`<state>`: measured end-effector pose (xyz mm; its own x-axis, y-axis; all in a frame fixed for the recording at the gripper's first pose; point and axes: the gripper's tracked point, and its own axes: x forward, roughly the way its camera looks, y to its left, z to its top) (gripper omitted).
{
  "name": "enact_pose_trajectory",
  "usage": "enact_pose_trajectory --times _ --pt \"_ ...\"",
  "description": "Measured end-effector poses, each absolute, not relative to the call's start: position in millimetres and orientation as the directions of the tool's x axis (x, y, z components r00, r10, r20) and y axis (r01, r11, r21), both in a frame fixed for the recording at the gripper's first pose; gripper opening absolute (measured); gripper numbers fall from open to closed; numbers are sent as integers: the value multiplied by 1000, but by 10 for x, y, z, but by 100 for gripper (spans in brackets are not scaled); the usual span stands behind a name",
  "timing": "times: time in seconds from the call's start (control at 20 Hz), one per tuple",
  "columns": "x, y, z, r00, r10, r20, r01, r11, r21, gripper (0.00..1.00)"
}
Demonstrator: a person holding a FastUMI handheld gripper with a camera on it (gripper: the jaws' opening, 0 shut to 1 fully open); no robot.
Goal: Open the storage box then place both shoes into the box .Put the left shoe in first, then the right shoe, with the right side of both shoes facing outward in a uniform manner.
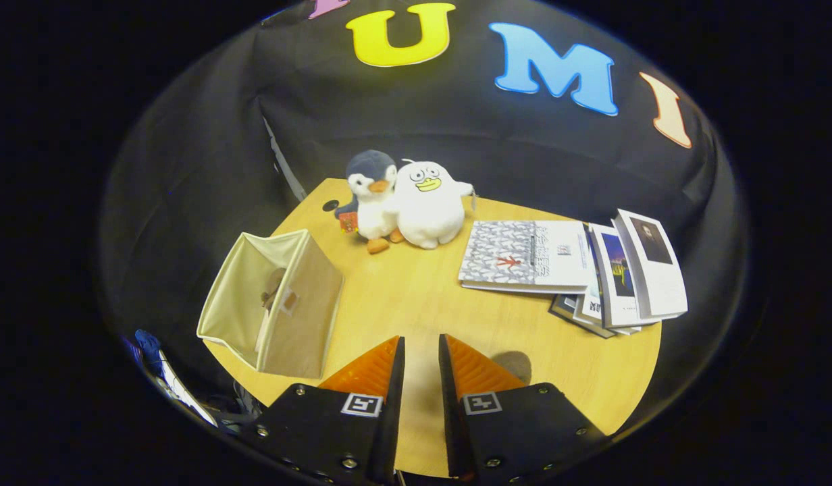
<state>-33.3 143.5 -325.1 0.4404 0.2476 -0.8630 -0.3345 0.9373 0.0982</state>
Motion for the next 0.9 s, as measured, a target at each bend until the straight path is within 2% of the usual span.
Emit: enact_pose_trajectory --times 0.4,0.7,0.9 --pt "-615 744 -3619 389 228 -893 -189 968 165 29" --pt "-785 430 -3906 355 200 -913 -177 974 145 29" --pt "-1066 235 -4195 289 159 -944 -185 977 108 29"
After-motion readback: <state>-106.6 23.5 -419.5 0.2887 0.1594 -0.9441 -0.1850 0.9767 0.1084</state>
